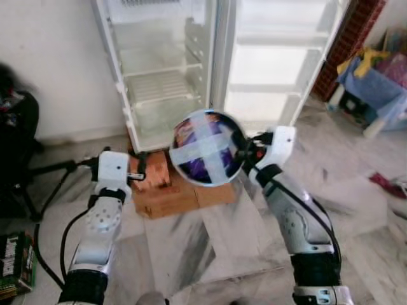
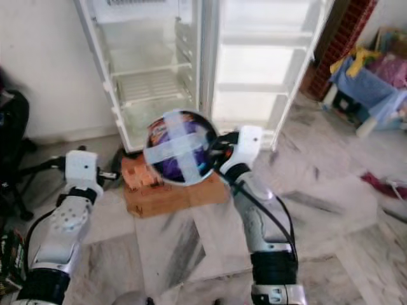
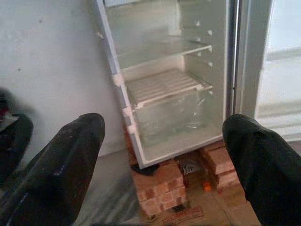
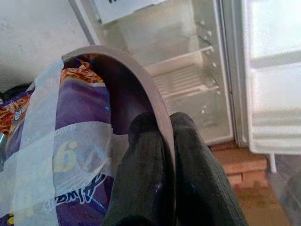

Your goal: Restocking fridge

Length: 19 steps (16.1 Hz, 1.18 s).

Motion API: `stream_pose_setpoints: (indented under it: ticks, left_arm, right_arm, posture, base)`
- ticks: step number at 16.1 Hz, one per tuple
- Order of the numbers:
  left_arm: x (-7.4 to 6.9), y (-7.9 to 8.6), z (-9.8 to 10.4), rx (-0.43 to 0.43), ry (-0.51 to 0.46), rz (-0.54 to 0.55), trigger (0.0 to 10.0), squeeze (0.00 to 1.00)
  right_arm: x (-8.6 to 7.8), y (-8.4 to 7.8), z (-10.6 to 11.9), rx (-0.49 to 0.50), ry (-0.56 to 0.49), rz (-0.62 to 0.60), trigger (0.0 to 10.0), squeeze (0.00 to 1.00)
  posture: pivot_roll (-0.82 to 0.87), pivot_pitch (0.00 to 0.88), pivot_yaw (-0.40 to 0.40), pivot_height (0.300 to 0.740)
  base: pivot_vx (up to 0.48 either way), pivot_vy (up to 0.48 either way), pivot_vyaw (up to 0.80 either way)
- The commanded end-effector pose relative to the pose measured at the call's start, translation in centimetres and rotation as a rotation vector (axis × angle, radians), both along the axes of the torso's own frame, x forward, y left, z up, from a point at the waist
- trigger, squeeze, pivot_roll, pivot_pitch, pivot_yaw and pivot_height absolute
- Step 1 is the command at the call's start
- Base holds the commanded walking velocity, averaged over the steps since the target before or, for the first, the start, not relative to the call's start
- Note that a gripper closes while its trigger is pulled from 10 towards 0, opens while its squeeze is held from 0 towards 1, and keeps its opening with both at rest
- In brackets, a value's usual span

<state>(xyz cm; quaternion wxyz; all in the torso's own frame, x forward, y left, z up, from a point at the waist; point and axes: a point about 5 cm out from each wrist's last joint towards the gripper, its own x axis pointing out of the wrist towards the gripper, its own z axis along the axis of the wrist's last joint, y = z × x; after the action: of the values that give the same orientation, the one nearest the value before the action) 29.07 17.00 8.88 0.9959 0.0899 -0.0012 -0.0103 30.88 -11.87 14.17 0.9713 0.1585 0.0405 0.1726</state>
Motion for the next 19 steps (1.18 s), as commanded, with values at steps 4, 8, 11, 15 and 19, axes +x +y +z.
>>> stream_pose_setpoints:
  ticks: [4, 8, 11, 15, 19]
  left_arm:
    - [0.3, -1.0, 0.1, -0.011, 0.005, -0.036, 10.0, 0.0]
    - [0.3, -1.1, 0.2, 0.043, 0.009, -0.072, 10.0, 0.0]
    - [0.2, -1.0, -0.2, 0.022, 0.042, -0.07, 10.0, 0.0]
    - [0.1, -1.5, -0.4, -0.019, 0.079, -0.084, 10.0, 0.0]
    - [-0.1, -1.8, -0.4, -0.03, 0.07, -0.089, 10.0, 0.0]
  right_arm:
    - [0.3, -0.9, 0.7, 0.002, -0.028, -0.04, 10.0, 0.0]
    - [-0.2, -0.5, 0.3, -0.052, -0.04, -0.017, 10.0, 0.0]
    - [-0.1, -0.6, 0.4, -0.057, -0.047, -0.017, 10.0, 0.0]
    - [0.0, -0.3, 0.6, -0.062, -0.056, -0.013, 10.0, 0.0]
    - [0.1, -0.3, 0.6, -0.075, -0.062, -0.013, 10.0, 0.0]
  posture:
    - [0.07, 0.076, -0.026, 0.74]
    - [0.08, 0.078, -0.026, 0.74]
    - [0.07, 0.081, -0.026, 0.74]
    - [0.07, 0.083, -0.028, 0.74]
    - [0.07, 0.085, -0.029, 0.74]
  base:
    - [0.308, 0.367, 0.0]
    - [0.071, 0.415, 0.0]
    - [0.427, 0.097, 0.0]
    - [0.48, 0.0, 0.0]
    - [0.48, 0.0, 0.0]
